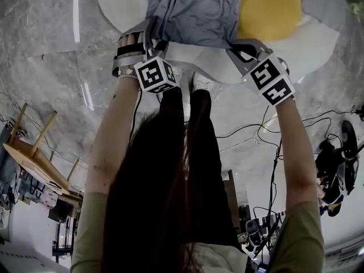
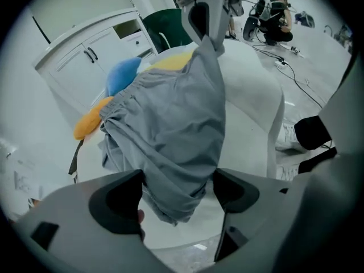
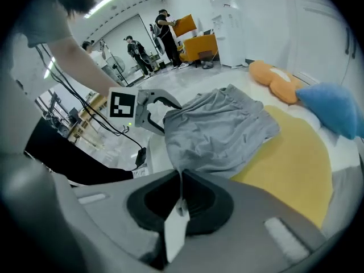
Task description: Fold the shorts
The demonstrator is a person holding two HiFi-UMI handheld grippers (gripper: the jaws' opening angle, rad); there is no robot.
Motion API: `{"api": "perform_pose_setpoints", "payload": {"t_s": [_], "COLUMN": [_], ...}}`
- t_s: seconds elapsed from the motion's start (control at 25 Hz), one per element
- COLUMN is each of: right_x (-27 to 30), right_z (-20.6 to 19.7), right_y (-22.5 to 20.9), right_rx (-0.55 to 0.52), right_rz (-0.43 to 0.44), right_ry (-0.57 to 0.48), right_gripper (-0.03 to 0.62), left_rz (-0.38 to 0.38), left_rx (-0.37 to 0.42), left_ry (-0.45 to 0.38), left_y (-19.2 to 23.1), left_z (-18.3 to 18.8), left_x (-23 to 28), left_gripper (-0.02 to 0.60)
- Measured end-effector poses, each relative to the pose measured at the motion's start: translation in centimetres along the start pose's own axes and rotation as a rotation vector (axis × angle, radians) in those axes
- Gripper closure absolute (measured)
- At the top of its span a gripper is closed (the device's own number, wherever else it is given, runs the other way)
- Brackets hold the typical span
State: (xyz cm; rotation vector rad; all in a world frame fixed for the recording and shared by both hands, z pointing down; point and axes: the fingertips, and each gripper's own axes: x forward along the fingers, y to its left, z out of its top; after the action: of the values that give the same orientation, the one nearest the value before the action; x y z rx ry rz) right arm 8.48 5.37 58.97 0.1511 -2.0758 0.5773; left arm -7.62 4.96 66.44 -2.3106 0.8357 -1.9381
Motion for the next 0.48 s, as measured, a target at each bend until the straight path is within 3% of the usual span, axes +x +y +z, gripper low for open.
{"api": "perform_pose_setpoints", "payload": {"t_s": [0.08,0.12,0.24,0.36,0.48], "right_x": [-0.4,-0.6,-1.0,-1.6,-3.9], "right_z": [0.1,0.1,-0.2,-0.3,0.9], "right_y": [-0.1,-0.2,-0.7,-0.9,0.2], "right_rx": [0.002,0.01,0.028,0.007,-0.017], "right_rz": [0.025,0.034,0.044,0.045,0.113], "right_ry": [0.001,0.001,0.014,0.043,0.064], "right_gripper": [0.585,0.585,0.585,0.585,0.585], "left_rz": [-0.001,0.007,0.051,0.034,-0.042], "left_rx": [0.03,0.054,0.124,0.114,0.085], "left_ry": [0.008,0.007,-0.02,-0.055,-0.083], "left_y": [0.3,0.7,2.2,4.1,5.9], "left_z": [-0.2,-0.2,0.1,0.5,1.6], "left_x": [0.3,0.2,-0.8,-2.4,-6.2], "left_gripper": [0.191,0.23,0.503,0.529,0.534]}}
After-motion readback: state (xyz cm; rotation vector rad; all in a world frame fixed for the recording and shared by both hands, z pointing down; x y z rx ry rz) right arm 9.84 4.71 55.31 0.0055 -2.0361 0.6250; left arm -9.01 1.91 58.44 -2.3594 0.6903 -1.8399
